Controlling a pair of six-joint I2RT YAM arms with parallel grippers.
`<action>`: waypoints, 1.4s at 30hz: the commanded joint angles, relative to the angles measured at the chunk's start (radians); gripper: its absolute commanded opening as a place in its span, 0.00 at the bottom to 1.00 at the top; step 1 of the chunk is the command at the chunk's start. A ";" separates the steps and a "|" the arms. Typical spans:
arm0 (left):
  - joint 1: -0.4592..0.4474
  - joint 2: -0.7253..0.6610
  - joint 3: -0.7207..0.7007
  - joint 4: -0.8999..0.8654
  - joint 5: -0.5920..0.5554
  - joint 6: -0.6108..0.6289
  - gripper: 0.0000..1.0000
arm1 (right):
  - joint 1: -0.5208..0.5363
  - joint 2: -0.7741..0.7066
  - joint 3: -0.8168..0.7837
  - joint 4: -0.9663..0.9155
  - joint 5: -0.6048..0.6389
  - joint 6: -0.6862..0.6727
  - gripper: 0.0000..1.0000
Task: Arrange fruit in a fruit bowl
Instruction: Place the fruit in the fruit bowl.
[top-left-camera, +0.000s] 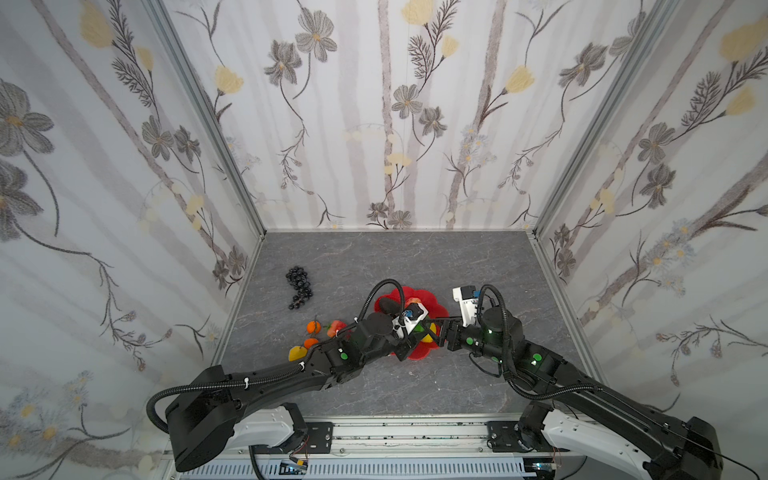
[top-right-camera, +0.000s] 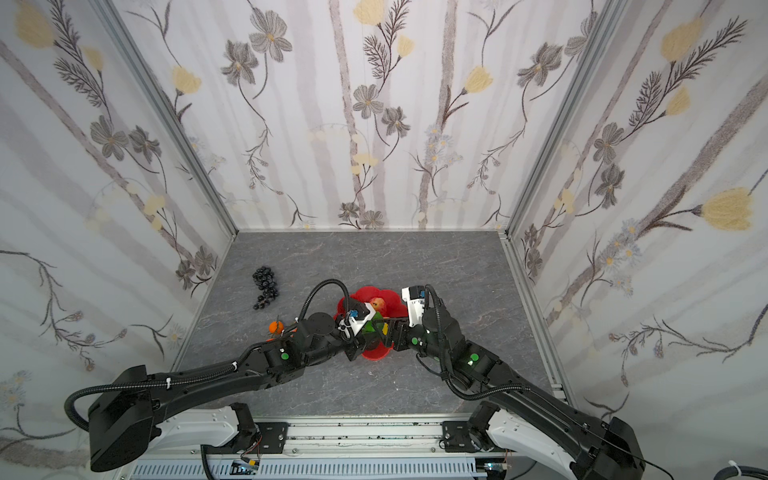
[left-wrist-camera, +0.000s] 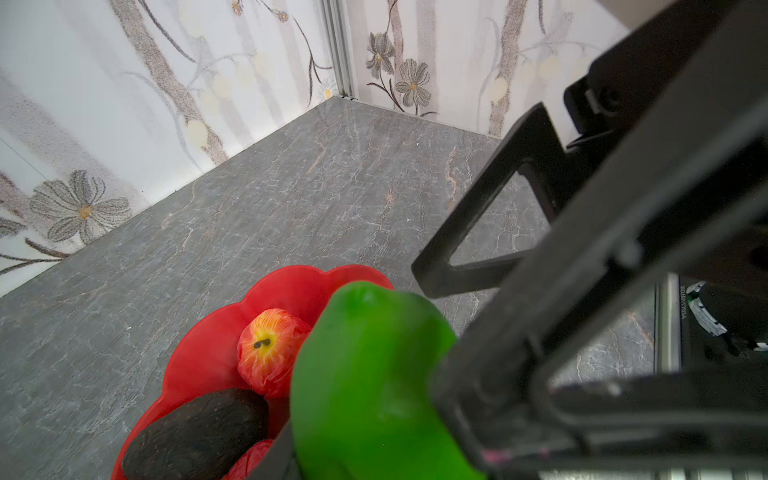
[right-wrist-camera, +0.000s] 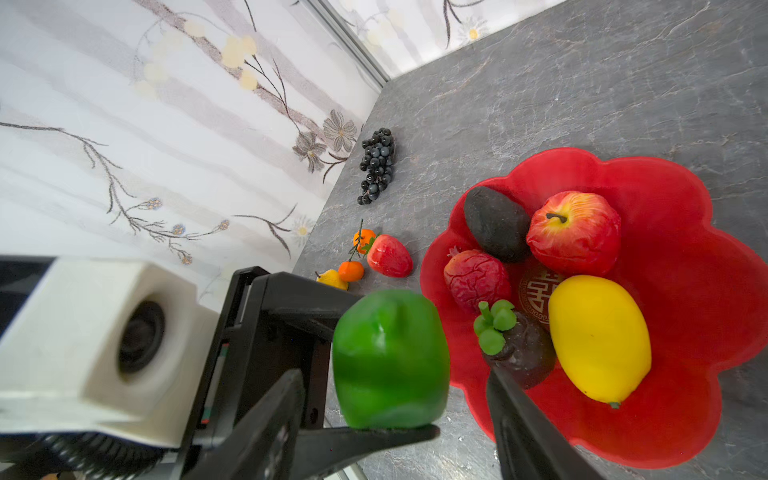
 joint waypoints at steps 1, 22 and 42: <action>-0.007 0.005 0.007 0.061 0.013 0.020 0.44 | 0.009 0.011 0.011 0.054 -0.015 0.026 0.67; -0.021 0.009 0.004 0.058 0.018 0.037 0.47 | 0.038 0.054 0.041 0.033 0.000 0.007 0.44; 0.002 -0.204 -0.083 -0.133 -0.298 -0.110 0.91 | -0.096 0.114 0.159 -0.269 0.279 -0.250 0.42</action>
